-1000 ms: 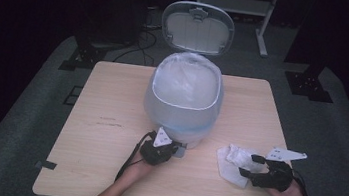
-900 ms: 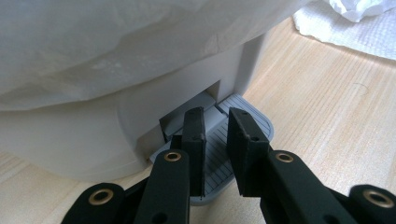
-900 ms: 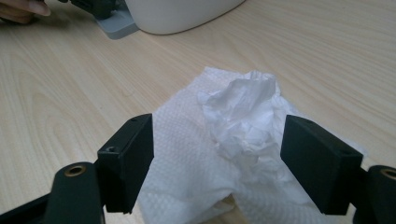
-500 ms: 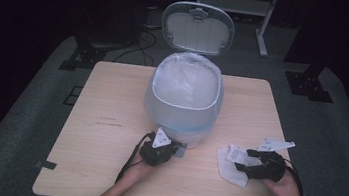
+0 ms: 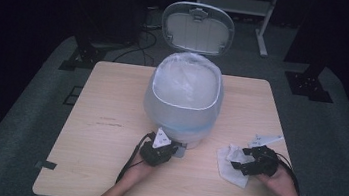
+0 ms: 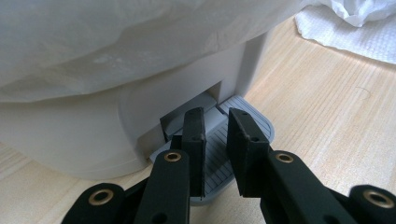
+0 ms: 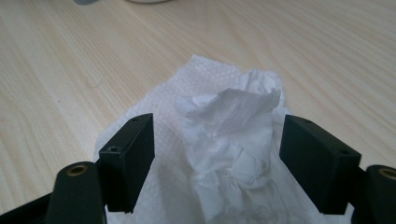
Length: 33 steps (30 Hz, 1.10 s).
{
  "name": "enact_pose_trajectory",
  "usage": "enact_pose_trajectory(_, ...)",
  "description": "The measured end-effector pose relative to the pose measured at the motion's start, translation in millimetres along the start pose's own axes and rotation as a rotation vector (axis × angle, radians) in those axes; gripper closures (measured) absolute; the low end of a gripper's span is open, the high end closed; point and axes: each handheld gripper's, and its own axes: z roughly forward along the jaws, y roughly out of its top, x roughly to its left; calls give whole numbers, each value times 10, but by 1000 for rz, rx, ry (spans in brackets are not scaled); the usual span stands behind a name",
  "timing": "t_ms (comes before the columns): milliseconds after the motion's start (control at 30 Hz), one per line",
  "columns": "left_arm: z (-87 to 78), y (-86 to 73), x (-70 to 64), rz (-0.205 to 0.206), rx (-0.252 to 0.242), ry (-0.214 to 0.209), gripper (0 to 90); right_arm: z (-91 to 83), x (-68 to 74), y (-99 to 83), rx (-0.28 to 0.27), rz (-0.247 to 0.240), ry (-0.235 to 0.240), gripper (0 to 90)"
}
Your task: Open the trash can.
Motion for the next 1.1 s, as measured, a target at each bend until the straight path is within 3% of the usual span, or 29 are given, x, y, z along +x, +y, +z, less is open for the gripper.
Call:
enact_pose_trajectory(300, 0, 0, 1, 0, -1, 0, 769, 99, -4, 33, 61, -11, -18, 351)
enact_pose_trajectory(867, 0, 0, 2, -1, 0, -1, 768, 98, -38, 10, 47, -21, -46, 753)
enact_pose_trajectory(1100, 0, 0, 1, 0, -1, -1, 768, 89, -50, 17, 47, -18, -41, 829)
